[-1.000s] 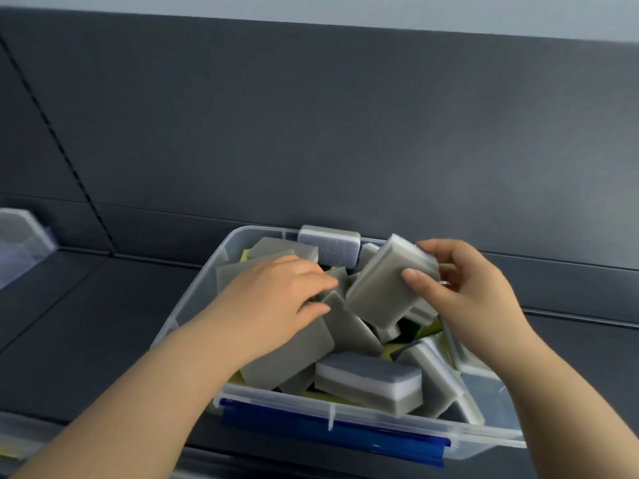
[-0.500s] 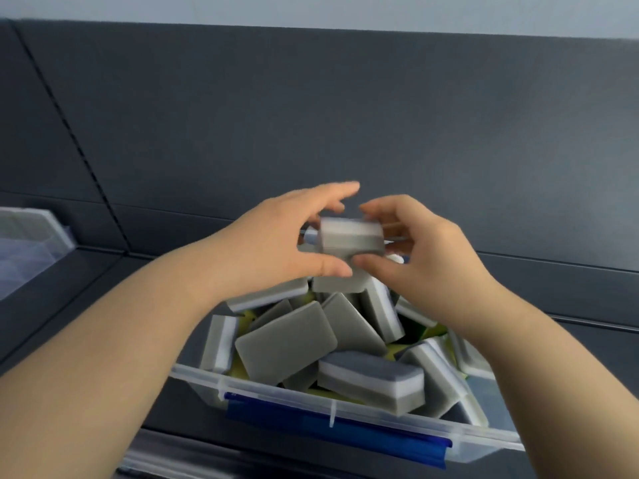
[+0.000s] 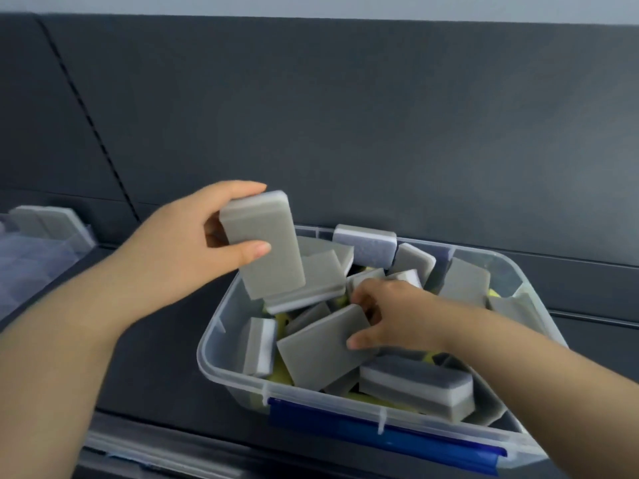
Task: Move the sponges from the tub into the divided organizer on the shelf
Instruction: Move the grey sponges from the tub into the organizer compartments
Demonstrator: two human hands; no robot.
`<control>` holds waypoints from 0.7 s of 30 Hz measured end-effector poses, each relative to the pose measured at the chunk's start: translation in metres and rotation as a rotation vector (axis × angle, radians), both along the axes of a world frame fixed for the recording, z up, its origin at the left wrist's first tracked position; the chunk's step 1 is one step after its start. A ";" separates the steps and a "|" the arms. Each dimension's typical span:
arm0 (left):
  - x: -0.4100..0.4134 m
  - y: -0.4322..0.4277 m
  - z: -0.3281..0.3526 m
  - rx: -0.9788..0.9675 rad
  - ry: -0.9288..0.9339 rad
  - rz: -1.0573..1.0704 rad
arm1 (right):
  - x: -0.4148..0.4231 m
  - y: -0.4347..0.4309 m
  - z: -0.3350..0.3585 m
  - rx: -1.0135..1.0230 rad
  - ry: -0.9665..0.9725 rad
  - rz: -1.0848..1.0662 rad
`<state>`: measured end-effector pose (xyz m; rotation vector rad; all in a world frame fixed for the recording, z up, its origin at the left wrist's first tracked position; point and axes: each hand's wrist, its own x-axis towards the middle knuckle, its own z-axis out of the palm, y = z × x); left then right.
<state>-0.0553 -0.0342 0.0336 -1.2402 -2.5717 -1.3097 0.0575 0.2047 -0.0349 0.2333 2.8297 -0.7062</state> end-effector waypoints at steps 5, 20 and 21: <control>-0.001 0.007 -0.018 -0.022 -0.099 -0.071 | 0.000 0.002 -0.002 -0.021 -0.026 0.006; 0.006 0.065 -0.006 0.030 -0.030 -0.085 | 0.057 0.067 0.048 -0.742 0.462 -0.520; 0.010 0.071 -0.007 0.013 -0.024 -0.089 | 0.062 0.069 0.049 -0.717 0.501 -0.523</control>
